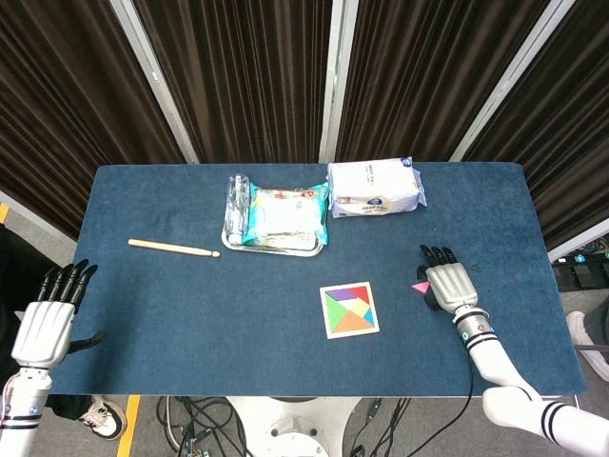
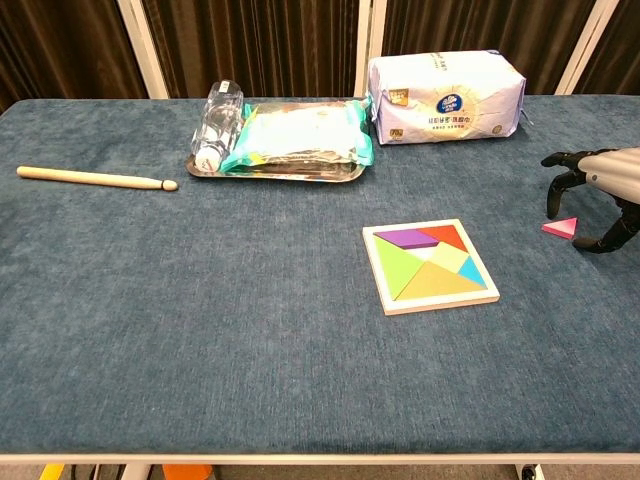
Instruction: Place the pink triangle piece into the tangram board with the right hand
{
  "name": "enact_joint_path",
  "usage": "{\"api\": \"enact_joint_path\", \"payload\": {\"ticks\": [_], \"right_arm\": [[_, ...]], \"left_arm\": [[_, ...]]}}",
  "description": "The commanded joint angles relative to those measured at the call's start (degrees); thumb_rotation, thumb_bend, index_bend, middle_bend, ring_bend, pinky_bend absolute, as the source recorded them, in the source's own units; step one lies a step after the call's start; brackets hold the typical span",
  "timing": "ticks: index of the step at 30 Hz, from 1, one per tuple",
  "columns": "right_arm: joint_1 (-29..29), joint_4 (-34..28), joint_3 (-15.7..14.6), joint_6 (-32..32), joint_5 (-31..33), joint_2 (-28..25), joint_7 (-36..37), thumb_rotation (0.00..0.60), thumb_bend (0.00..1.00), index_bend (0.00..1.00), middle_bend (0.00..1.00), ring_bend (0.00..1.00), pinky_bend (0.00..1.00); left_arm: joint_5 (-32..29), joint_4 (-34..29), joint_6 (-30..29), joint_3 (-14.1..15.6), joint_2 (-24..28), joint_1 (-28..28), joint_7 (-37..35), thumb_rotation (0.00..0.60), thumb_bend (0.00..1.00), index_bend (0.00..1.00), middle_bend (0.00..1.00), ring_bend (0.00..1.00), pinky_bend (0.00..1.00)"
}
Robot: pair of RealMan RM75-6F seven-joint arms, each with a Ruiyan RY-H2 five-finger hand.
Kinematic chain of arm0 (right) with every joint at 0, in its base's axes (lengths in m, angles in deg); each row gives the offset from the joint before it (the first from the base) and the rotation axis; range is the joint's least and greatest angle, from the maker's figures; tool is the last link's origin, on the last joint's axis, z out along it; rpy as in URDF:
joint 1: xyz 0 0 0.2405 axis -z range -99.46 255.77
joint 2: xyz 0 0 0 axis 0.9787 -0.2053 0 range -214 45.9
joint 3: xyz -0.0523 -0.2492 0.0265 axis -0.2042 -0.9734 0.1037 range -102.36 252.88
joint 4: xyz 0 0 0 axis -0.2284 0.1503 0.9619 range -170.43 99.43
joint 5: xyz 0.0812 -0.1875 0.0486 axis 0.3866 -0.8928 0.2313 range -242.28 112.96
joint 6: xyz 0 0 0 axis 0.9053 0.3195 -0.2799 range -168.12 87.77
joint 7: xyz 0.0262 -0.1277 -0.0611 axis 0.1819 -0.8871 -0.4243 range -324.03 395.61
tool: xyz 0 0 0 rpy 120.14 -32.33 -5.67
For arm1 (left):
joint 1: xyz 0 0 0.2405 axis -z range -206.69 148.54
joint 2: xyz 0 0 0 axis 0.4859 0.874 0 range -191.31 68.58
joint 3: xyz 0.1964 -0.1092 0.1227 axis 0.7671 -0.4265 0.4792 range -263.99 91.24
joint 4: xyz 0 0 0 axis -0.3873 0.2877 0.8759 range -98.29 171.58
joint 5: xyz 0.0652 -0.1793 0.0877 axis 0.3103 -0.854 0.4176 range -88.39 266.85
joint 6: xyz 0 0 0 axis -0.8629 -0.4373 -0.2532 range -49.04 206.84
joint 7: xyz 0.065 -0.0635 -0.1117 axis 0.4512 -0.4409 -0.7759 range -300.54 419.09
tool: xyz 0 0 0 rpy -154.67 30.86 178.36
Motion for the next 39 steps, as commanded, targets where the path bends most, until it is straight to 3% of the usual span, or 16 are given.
{"api": "enact_joint_path", "payload": {"ticks": [1,39], "right_arm": [[0.0,0.0,0.0,-0.1,0.2,0.0,0.1,0.600,0.24,0.40,0.00,0.00,0.00],[-0.5,0.0,-0.5,-1.5,1.0,0.1,0.7,0.600,0.26,0.52,0.00,0.00,0.00]], "left_arm": [[-0.1,0.0,0.0,0.0,0.0,0.0,0.0,0.600,0.00,0.01,0.00,0.00,0.00],[-0.5,0.1,0.6,0.3,0.2,0.0,-0.5,0.600,0.00,0.01,0.00,0.00,0.00]]}}
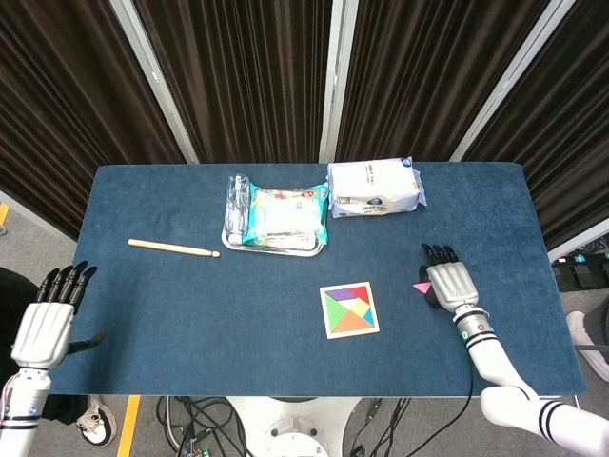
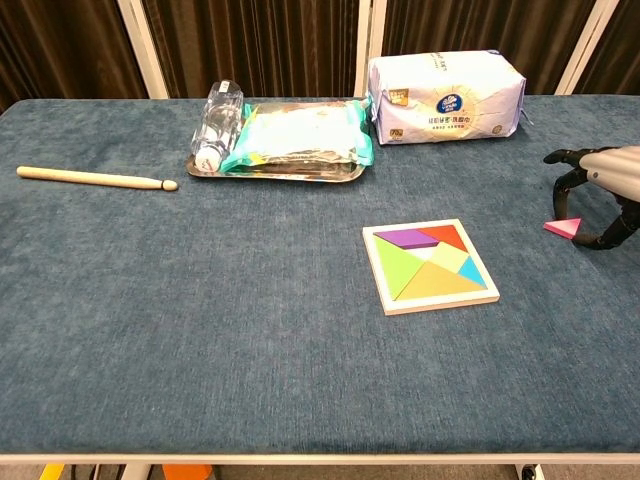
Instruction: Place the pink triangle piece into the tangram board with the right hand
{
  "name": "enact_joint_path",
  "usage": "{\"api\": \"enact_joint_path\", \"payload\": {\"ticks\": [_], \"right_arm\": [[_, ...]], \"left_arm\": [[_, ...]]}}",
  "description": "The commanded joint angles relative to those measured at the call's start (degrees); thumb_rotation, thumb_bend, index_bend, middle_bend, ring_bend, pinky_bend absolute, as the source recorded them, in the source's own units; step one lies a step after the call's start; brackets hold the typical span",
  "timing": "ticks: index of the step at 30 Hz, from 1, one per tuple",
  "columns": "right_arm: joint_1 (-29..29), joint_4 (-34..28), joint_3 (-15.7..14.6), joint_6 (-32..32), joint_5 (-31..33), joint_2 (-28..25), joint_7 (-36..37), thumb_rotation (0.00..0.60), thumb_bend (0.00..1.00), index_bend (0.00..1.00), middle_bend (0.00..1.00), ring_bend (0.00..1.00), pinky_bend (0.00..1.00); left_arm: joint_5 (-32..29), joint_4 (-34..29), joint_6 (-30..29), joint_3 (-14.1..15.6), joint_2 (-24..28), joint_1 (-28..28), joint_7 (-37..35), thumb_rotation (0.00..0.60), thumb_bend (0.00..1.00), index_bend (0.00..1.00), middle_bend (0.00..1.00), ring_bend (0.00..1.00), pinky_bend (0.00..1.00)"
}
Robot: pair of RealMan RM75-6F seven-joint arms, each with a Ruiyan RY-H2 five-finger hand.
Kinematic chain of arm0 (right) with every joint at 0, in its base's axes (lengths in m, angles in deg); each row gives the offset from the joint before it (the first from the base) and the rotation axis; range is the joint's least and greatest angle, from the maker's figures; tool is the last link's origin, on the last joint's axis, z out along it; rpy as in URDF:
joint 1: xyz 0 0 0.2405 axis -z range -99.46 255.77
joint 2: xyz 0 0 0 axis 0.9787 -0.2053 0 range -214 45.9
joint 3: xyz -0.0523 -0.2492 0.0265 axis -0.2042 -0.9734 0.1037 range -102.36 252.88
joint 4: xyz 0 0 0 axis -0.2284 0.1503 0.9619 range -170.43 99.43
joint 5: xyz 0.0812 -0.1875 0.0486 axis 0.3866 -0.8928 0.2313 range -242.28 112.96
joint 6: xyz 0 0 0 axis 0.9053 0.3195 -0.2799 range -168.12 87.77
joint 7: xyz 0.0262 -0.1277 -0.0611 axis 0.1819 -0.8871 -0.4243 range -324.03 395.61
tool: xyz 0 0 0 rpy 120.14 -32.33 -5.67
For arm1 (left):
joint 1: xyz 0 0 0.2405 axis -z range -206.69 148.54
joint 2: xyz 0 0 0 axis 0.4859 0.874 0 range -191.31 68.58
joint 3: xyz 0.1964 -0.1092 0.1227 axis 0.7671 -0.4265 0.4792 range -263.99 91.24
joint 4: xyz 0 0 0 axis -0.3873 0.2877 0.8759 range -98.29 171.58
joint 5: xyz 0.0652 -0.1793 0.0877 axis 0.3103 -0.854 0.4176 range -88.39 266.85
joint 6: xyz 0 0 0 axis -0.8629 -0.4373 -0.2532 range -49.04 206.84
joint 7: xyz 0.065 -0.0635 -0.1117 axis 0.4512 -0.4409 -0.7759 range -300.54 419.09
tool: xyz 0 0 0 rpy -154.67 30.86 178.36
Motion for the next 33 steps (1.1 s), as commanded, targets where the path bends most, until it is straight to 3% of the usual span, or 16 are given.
{"api": "enact_joint_path", "payload": {"ticks": [1,13,19,33], "right_arm": [[-0.1,-0.4,0.1,0.0,-0.1,-0.5,0.2,0.600,0.26,0.52,0.00,0.00,0.00],[-2.0,-7.5,1.5,0.6,-0.3,-3.0,-0.1,0.600,0.26,0.54,0.00,0.00,0.00],[-4.9,-13.0,2.8,0.9,1.5,-3.5,-4.9,0.600,0.26,0.54,0.00,0.00,0.00],[-8.4,-23.1,2.6,-10.2,18.4,4.7,-24.8,0.600,0.28,0.57,0.00,0.00,0.00]], "left_arm": [[0.1,0.0,0.0,0.1,0.0,0.0,0.0,0.600,0.00,0.01,0.00,0.00,0.00],[0.2,0.3,-0.3,0.2,0.1,-0.3,-0.6,0.600,0.00,0.01,0.00,0.00,0.00],[0.1,0.2,-0.5,0.0,0.3,-0.3,-0.8,0.600,0.00,0.01,0.00,0.00,0.00],[0.7,0.6,-1.2,0.0,1.0,-0.6,-3.4,0.600,0.00,0.02,0.00,0.00,0.00]]}}
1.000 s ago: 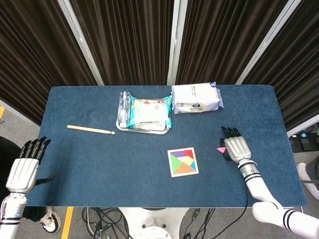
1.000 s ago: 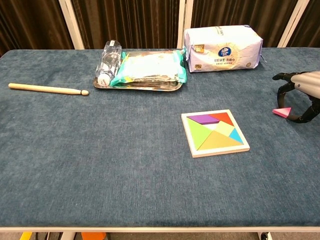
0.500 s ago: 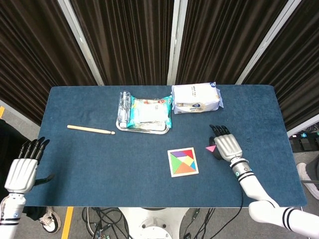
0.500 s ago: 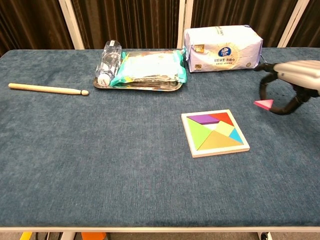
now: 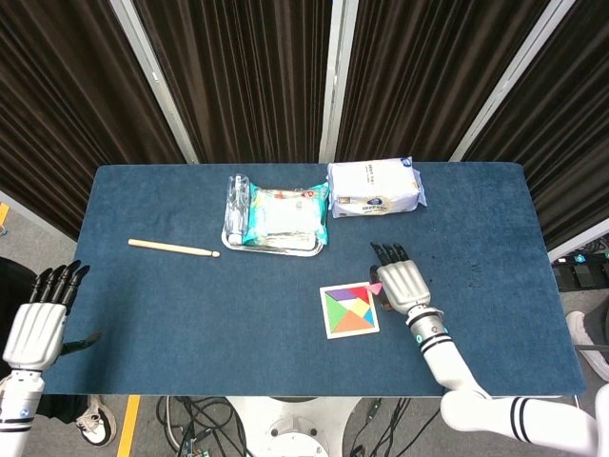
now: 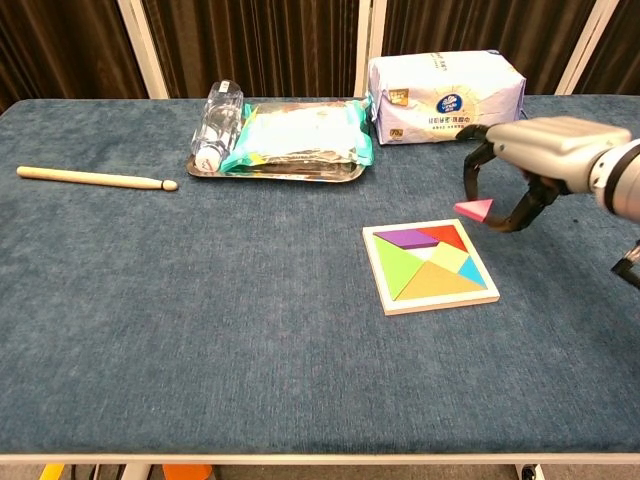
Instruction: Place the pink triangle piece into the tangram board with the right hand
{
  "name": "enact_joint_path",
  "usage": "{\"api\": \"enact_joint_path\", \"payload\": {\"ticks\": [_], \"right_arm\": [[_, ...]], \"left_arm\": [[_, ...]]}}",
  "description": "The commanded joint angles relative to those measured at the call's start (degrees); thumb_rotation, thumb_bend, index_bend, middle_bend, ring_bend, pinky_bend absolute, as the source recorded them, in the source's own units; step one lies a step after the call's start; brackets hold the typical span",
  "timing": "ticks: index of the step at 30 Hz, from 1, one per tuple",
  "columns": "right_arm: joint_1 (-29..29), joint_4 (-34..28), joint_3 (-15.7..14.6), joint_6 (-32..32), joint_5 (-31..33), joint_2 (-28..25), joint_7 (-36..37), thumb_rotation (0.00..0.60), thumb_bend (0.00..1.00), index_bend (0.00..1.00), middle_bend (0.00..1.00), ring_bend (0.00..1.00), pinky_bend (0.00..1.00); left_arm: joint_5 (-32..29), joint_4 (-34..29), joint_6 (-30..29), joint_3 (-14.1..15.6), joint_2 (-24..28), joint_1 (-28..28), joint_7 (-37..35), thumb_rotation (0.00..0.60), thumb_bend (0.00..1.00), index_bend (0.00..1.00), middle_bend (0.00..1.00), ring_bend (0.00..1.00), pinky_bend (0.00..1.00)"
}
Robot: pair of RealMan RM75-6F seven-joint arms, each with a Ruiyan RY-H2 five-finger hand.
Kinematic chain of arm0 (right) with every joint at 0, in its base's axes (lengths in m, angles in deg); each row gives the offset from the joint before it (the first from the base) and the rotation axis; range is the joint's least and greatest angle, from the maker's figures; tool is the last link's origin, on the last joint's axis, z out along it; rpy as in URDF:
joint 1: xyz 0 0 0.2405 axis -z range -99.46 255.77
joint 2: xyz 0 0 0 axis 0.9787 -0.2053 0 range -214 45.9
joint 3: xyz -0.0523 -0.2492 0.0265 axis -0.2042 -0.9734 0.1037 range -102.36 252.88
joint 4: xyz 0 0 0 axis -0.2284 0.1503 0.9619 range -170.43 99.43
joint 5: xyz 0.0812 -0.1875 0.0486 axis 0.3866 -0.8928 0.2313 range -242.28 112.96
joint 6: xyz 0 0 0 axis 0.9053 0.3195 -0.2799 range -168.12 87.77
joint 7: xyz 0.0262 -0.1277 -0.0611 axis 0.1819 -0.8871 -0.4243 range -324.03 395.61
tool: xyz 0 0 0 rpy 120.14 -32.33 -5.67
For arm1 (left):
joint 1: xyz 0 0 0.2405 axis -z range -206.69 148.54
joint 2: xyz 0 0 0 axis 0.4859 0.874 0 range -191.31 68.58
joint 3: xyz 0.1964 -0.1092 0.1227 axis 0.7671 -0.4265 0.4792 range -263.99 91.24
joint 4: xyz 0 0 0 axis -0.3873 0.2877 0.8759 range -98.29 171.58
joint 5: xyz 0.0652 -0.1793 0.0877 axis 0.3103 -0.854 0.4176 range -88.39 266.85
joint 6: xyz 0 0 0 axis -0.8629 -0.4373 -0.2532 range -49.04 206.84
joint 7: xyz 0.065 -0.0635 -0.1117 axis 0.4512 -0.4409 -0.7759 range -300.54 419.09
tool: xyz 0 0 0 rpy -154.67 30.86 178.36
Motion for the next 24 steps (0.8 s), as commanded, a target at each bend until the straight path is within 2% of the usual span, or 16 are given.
{"api": "enact_joint_path", "payload": {"ticks": [1,12,24], "right_arm": [[-1.6,-2.7,-0.3,-3.4,4.8,3.0,-5.0,0.600,0.28,0.57,0.00,0.00,0.00],[-4.2,-4.2,0.4,-6.6,11.1,6.5,-8.7,0.600,0.28,0.57,0.00,0.00,0.00],[-6.6,-3.9,0.4,-11.7,14.9,11.2,-13.4,0.600,0.28,0.57,0.00,0.00,0.00]], "left_arm": [[0.0,0.5,0.1,0.1,-0.1,-0.1,-0.8,0.600,0.00,0.02,0.00,0.00,0.00],[-0.1,1.2,-0.4,0.1,0.4,-0.5,-2.8,0.600,0.00,0.02,0.00,0.00,0.00],[-0.2,2.4,-0.3,0.1,-0.1,-0.7,-4.1,0.600,0.00,0.02,0.00,0.00,0.00]]}}
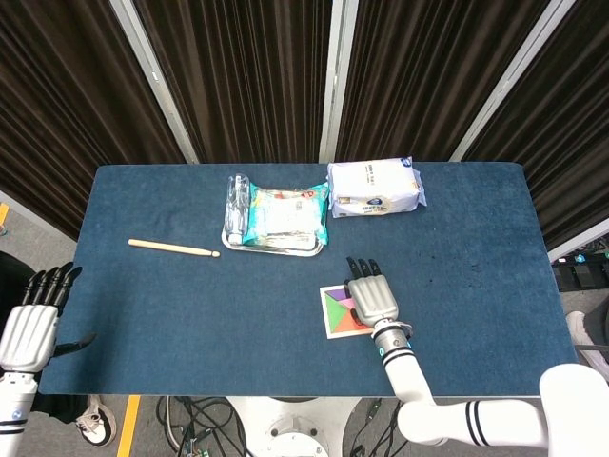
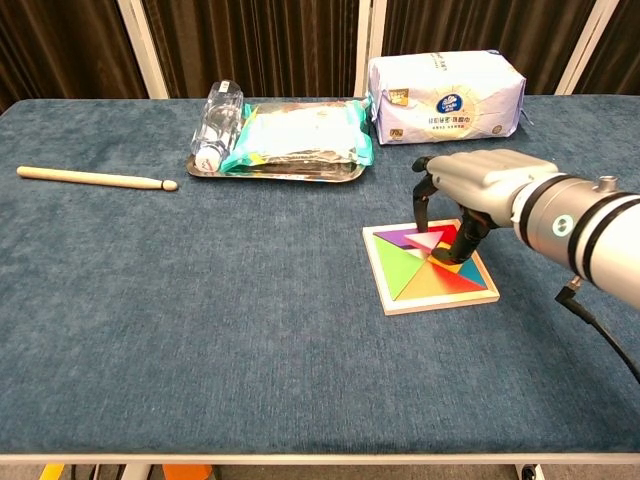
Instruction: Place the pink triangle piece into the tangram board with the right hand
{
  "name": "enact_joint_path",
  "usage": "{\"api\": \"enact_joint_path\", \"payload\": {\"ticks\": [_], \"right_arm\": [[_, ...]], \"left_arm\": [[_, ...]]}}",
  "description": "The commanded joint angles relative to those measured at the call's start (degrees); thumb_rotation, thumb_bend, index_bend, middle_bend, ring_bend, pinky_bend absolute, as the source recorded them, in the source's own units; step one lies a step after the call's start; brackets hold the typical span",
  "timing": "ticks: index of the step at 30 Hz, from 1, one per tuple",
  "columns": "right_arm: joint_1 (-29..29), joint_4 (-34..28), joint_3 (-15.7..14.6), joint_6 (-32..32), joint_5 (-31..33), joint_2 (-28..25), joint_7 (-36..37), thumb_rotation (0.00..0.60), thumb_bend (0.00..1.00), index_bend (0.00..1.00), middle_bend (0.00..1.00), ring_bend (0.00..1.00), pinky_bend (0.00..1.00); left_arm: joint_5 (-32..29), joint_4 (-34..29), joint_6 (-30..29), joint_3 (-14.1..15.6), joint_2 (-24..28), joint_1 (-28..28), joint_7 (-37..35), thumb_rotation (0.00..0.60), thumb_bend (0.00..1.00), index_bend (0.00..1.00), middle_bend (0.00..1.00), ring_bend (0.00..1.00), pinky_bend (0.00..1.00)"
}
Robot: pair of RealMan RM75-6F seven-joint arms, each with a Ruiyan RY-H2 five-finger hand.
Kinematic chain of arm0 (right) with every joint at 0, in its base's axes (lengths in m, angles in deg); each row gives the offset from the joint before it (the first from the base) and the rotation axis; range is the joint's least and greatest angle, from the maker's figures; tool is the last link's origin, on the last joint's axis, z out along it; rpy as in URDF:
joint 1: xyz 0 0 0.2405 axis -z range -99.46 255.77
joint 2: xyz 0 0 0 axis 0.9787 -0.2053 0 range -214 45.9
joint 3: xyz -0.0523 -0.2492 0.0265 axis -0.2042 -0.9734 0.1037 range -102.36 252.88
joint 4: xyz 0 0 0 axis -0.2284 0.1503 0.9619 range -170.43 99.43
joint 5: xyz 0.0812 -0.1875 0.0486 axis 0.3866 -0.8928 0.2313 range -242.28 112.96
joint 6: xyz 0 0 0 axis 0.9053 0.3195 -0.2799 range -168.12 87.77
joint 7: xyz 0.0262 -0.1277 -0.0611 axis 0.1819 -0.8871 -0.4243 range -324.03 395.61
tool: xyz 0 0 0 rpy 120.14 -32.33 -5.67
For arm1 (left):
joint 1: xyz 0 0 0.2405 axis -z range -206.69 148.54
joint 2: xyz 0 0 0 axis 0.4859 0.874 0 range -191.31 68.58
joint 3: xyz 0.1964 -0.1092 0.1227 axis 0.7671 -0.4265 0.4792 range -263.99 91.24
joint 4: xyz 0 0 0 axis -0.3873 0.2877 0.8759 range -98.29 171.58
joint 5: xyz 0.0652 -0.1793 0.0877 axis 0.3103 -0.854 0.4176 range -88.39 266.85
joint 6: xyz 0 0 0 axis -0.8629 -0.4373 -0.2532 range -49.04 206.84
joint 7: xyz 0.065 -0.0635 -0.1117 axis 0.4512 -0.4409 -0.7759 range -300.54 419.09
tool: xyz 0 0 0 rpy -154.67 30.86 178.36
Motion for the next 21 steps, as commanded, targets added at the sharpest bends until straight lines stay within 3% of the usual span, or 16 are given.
{"api": "enact_joint_path", "payload": {"ticks": [1,21], "right_arm": [[-0.5,0.6,-0.1,-0.8,0.8,1.2,-1.0,0.600,0.28,0.57,0.00,0.00,0.00],[-0.8,2.6,-0.5,-2.6,0.9,3.5,-1.7,0.600,0.28,0.57,0.00,0.00,0.00]], "left_arm": [[0.0,0.2,-0.1,-0.1,-0.1,0.0,-0.2,0.600,0.00,0.02,0.00,0.00,0.00],[0.3,1.5,-0.2,0.0,-0.4,-0.3,-1.5,0.600,0.00,0.02,0.00,0.00,0.00]]}}
